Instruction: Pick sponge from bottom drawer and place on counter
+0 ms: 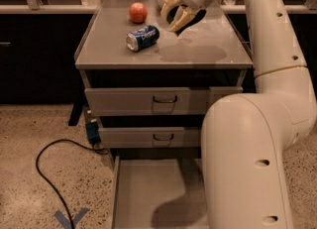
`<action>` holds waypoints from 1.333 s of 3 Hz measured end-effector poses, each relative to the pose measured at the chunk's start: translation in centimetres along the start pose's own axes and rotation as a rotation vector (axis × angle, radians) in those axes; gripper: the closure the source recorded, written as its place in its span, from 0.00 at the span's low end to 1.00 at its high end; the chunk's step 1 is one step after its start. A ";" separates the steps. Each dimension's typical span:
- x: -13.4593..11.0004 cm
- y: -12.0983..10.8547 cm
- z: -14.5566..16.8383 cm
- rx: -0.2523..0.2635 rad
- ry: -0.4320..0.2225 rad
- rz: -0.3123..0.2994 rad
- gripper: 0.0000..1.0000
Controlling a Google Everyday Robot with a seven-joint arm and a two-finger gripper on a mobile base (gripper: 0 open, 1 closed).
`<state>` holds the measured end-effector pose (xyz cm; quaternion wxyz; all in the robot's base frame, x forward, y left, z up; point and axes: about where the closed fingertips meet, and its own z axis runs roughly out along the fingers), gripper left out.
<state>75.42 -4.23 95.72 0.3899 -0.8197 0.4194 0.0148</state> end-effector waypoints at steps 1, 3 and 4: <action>2.1 -2.7 0.0 0.087 0.074 -0.024 1.00; 7.9 -3.4 4.4 0.174 0.126 0.066 1.00; 9.3 -1.1 7.4 0.165 0.024 0.178 1.00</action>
Offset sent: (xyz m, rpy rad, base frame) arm 0.2050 -0.0548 0.0320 -0.0240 -0.1942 -0.2278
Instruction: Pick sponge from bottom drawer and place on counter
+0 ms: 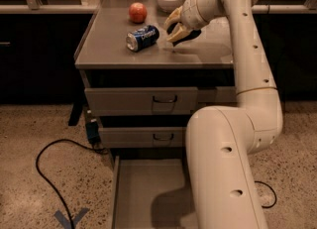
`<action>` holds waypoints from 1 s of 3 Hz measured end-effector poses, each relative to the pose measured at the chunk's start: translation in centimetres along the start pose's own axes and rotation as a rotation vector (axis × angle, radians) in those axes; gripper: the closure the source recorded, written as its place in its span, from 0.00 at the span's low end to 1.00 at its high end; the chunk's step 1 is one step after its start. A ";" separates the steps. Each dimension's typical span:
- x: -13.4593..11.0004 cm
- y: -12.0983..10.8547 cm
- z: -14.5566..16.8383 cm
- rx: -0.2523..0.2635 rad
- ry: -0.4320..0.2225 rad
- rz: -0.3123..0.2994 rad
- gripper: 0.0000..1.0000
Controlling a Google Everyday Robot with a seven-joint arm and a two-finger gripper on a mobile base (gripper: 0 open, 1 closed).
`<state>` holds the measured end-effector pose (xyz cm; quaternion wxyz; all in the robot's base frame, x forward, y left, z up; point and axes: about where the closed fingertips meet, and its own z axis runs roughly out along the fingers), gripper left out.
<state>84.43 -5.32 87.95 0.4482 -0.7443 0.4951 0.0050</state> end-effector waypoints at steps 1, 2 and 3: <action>0.2 3.2 2.5 -0.063 -0.115 0.113 1.00; -0.1 3.1 2.3 -0.063 -0.115 0.113 1.00; -0.1 3.1 2.3 -0.063 -0.115 0.113 0.80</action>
Offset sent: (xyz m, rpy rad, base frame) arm -0.0106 0.0108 -0.0352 0.0935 0.1227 0.0335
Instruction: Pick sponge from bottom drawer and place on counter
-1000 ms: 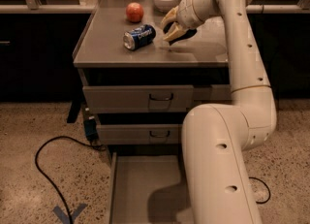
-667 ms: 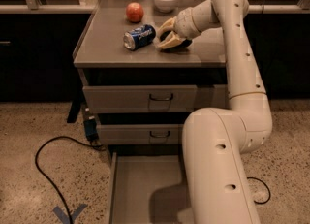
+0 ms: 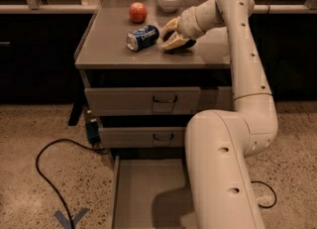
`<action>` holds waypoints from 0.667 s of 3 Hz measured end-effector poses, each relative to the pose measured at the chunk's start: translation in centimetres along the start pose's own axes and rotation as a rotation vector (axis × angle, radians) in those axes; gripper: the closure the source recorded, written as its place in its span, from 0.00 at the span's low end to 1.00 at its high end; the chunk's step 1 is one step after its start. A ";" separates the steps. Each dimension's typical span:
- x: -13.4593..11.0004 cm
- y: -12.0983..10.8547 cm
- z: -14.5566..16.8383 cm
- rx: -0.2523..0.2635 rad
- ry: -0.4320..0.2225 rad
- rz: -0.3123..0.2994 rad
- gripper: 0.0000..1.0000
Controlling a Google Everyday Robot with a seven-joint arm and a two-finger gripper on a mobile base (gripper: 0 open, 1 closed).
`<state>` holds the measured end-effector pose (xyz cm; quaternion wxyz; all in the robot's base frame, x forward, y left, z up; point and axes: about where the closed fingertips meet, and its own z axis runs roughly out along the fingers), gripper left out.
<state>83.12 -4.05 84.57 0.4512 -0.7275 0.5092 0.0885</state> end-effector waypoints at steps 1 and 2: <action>0.0 0.0 0.0 0.000 0.000 0.000 0.57; 0.0 0.0 0.0 0.000 0.000 0.000 0.34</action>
Offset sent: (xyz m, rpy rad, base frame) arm 0.0000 0.0000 0.0000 0.0000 0.0000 0.0000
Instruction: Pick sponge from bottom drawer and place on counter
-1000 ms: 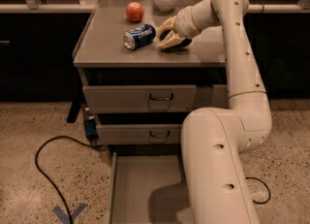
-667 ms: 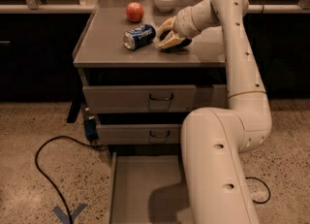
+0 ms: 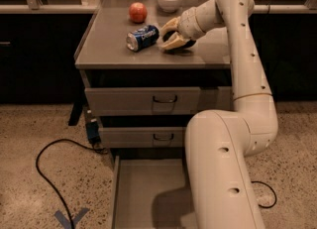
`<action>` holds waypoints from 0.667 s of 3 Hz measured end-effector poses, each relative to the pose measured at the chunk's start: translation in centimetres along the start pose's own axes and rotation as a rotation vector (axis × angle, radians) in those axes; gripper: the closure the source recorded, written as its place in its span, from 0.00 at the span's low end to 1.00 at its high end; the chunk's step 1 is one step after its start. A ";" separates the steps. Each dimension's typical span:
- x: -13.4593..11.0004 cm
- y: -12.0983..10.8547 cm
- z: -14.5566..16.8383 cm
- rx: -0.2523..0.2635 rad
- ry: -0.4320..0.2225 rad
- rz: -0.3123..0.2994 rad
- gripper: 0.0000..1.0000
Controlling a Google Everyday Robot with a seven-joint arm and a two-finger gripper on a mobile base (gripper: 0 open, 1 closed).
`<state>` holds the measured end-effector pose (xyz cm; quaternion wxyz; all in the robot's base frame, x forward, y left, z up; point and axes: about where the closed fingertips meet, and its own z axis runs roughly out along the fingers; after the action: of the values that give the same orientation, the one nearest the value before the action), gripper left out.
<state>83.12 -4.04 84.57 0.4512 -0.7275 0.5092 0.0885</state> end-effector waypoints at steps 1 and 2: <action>0.0 0.0 0.0 0.000 0.000 0.000 0.12; 0.0 0.0 0.0 0.000 0.000 0.000 0.00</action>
Offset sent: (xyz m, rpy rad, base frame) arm 0.0000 0.0000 0.0000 0.0000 0.0000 0.0000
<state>83.12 -4.03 84.56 0.4512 -0.7275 0.5092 0.0886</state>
